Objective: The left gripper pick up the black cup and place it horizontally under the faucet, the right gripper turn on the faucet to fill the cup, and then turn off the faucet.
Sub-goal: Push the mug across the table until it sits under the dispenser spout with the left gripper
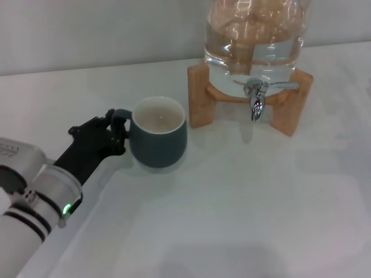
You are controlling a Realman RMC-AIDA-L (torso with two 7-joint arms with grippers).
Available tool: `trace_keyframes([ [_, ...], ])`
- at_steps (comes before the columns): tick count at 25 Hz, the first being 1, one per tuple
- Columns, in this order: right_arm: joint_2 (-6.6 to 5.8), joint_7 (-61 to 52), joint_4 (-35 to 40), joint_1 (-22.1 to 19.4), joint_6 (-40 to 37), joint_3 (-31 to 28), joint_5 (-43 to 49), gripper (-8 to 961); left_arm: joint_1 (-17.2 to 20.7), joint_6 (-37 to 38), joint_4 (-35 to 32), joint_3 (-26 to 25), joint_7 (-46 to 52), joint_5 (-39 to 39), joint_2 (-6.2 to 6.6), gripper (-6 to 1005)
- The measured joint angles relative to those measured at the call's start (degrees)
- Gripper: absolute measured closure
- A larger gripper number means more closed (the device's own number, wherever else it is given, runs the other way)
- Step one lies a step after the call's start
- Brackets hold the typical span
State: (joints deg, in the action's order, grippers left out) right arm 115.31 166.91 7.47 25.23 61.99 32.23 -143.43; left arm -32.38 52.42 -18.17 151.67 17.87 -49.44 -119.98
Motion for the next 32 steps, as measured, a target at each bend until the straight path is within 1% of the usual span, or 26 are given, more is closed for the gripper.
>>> trace_keyframes([
  [9, 0.0, 0.1, 0.0, 0.6, 0.2, 0.2, 0.1, 145, -3.0, -0.4, -0.7, 0.7, 0.0, 1.9, -0.03, 853],
  [13, 0.0, 0.1, 0.0, 0.7, 0.2, 0.2, 0.1, 145, -5.7, -4.4, -2.4, 1.5, 0.0, 4.4, -0.25, 854],
  [16, 0.0, 0.1, 0.0, 0.7, 0.2, 0.3, 0.1, 145, -7.1, -7.1, -3.0, 1.5, 0.0, 6.3, -0.32, 854],
  [24, 0.06, 0.1, 0.0, 0.6, 0.5, 0.3, 0.2, 145, -9.4, -8.7, -3.3, 1.7, 0.0, 7.3, -0.45, 854],
  [29, 0.05, 0.1, 0.0, 0.7, 1.0, 0.4, 0.4, 145, -11.4, -13.5, -4.8, 1.9, 0.0, 7.4, -0.5, 854],
  [32, 0.08, 0.1, -0.3, 0.7, 1.1, 0.4, 0.4, 145, -11.6, -14.9, -5.4, 2.0, 0.0, 8.1, -0.49, 854],
])
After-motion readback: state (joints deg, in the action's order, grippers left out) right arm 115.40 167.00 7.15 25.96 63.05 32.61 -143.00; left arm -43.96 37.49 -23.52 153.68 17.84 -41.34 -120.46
